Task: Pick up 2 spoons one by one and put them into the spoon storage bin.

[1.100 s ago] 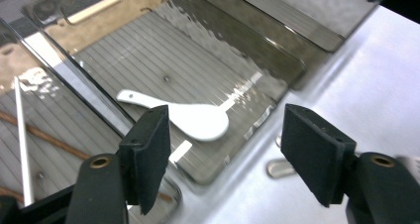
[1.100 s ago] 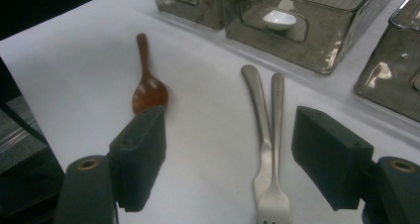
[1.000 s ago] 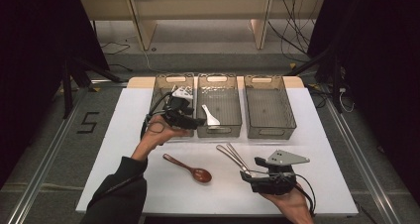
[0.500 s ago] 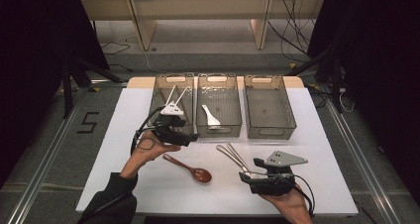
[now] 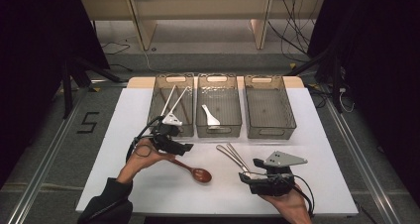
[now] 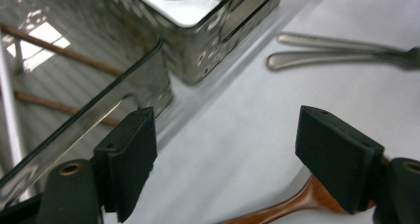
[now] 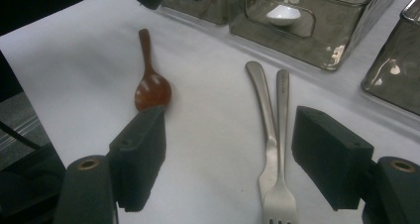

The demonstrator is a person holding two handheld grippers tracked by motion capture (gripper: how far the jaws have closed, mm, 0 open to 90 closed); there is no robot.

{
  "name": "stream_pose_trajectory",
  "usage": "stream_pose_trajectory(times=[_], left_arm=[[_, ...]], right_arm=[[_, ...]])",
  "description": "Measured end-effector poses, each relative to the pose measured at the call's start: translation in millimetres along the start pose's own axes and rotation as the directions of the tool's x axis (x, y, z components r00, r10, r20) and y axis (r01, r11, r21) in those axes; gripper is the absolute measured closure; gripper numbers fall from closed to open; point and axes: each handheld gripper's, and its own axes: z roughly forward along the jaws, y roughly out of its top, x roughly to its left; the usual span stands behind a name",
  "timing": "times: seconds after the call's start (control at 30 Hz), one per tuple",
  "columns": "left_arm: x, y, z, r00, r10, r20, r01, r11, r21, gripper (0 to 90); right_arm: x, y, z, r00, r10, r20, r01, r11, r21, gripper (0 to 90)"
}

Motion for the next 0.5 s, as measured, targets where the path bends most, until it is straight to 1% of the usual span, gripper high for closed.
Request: stream_pose_trajectory(times=[0.03,0.17,0.2,0.27,0.33,0.4,0.5], left_arm=[[0.7,-2.1,0.7,1.0000,-0.003,-0.003,0.003,1.0000,0.003,26.6],[3.9,-10.8,3.5,0.9996,0.021,-0.019,-0.020,0.9990,0.041,36.8],[5.2,-13.1,4.4,0.9996,0.019,-0.022,-0.018,0.9985,0.051,41.1],[7.2,-17.7,6.1,0.9998,0.011,-0.014,-0.010,0.9975,0.069,48.1],[8.8,-21.2,7.1,0.9997,0.022,-0.012,-0.021,0.9960,0.086,55.0],[10.0,-24.2,9.4,1.0000,0.010,-0.001,-0.009,0.9952,0.098,62.5],[11.4,-28.8,14.9,0.9999,0.016,-0.002,-0.015,0.9917,0.128,72.1]], right_arm=[[0.1,0.0,-0.1,1.0000,0.000,0.001,0.000,1.000,0.000,30.3],[-0.3,0.0,-0.3,1.0000,0.000,0.001,0.000,1.000,-0.001,30.3],[-0.1,0.0,-0.1,1.0000,0.001,0.001,-0.001,1.000,-0.001,30.3],[0.2,0.1,-0.1,1.0000,0.000,0.001,0.000,1.000,-0.001,30.3],[0.0,0.1,-0.1,1.0000,0.000,0.000,0.000,1.000,0.000,30.3],[-0.2,-0.1,0.3,1.0000,0.000,0.001,0.000,1.000,0.001,30.3],[0.2,-0.3,0.9,1.0000,-0.001,0.000,0.001,1.000,0.001,30.3]])
